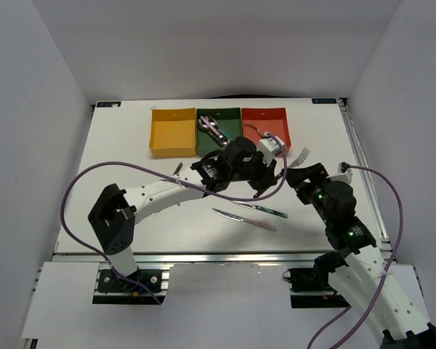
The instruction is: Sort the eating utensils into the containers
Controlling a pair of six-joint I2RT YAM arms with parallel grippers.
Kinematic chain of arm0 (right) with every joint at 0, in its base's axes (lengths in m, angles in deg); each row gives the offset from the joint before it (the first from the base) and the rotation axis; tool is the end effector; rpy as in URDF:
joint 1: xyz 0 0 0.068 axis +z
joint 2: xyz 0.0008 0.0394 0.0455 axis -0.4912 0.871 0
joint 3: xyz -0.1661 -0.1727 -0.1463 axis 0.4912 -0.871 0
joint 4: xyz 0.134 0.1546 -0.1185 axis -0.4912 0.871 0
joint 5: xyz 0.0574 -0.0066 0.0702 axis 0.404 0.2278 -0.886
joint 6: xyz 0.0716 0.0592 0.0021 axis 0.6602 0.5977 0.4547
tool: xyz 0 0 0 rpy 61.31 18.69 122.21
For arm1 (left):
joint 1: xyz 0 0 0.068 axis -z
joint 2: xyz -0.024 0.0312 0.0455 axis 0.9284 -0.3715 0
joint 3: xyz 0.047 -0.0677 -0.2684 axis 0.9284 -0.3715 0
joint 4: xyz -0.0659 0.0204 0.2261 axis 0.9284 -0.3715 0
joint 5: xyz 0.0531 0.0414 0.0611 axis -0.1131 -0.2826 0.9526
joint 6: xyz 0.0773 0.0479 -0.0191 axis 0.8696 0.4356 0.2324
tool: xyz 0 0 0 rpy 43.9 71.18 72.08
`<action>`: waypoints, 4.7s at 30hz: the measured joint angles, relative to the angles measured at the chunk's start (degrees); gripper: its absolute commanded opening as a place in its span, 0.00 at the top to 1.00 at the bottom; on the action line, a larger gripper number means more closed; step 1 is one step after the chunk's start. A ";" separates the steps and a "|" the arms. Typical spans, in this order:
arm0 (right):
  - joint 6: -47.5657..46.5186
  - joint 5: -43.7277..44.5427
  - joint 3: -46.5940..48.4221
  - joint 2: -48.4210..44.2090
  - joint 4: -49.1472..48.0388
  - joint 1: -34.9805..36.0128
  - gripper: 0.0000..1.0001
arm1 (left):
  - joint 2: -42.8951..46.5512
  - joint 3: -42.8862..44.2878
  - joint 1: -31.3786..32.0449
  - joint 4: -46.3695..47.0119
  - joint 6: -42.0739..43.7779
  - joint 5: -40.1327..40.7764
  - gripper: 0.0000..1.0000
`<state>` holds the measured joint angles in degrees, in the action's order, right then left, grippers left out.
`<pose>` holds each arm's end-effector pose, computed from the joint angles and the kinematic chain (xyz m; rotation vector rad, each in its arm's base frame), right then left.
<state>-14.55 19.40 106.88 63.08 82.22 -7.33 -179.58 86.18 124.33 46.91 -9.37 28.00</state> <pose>0.1534 0.0495 0.2703 0.7054 1.7104 0.9077 0.2227 -0.3637 0.2994 1.0214 1.9351 -0.8817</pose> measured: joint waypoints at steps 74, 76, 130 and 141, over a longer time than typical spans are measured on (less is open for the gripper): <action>-90.88 -4.17 85.83 95.65 13.66 -2.56 0.63 | 55.08 -33.81 0.59 -22.80 -13.79 59.54 0.02; -90.82 -4.00 85.24 94.38 13.94 -2.56 0.63 | 55.04 -33.81 0.59 -22.69 -13.81 59.49 0.02; -93.42 -10.95 84.21 104.94 5.70 -2.43 0.64 | 50.47 -32.70 0.59 -22.75 -12.76 55.82 0.02; -93.44 -9.60 86.38 107.19 3.26 -2.36 0.58 | 50.01 -32.70 0.59 -22.43 -12.61 54.47 0.02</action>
<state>-107.99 9.81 193.26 170.27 85.48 -9.69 -129.57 53.48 124.92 24.49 -21.98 82.47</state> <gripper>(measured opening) 0.439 0.980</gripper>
